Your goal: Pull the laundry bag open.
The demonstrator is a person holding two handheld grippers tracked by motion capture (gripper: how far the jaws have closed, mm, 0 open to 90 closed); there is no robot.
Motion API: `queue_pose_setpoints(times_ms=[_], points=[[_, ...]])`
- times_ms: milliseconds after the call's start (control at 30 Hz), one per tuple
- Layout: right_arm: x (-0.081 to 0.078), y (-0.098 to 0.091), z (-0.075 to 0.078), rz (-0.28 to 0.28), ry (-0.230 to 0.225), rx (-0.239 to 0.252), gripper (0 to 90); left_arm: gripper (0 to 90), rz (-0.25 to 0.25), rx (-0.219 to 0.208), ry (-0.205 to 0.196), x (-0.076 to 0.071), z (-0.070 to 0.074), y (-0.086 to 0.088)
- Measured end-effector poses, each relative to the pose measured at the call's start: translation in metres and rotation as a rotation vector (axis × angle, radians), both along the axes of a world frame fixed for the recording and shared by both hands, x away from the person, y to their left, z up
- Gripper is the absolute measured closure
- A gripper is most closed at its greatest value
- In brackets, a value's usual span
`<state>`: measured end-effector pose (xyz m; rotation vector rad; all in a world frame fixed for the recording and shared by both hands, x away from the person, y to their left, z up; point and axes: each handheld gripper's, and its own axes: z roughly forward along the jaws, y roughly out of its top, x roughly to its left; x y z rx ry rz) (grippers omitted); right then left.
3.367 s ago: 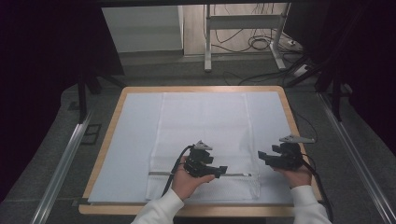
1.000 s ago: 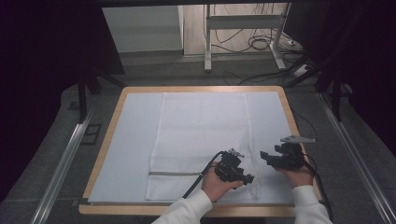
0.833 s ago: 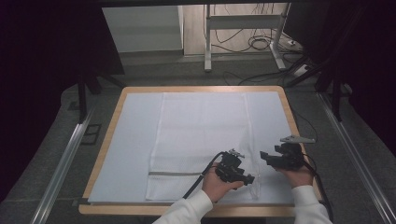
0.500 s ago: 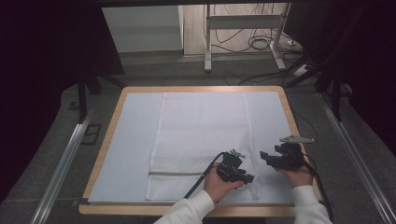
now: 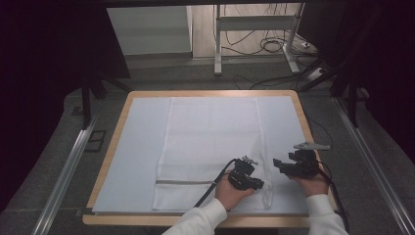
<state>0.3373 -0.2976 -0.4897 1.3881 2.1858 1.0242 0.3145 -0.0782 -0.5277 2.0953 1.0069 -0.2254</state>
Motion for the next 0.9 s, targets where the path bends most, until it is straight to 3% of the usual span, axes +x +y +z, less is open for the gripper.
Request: queue_pose_setpoints(times_ms=[300,900], points=[[0.0,-0.001,0.0,-0.004,0.001,-0.003,28.4,86.1,-0.016,-0.014,-0.002,0.001,0.002,0.003],[-0.001,-0.005,0.004,-0.015,0.014,0.038,28.1,86.3,-0.011,-0.059,-0.033,0.002,0.025,0.028]])
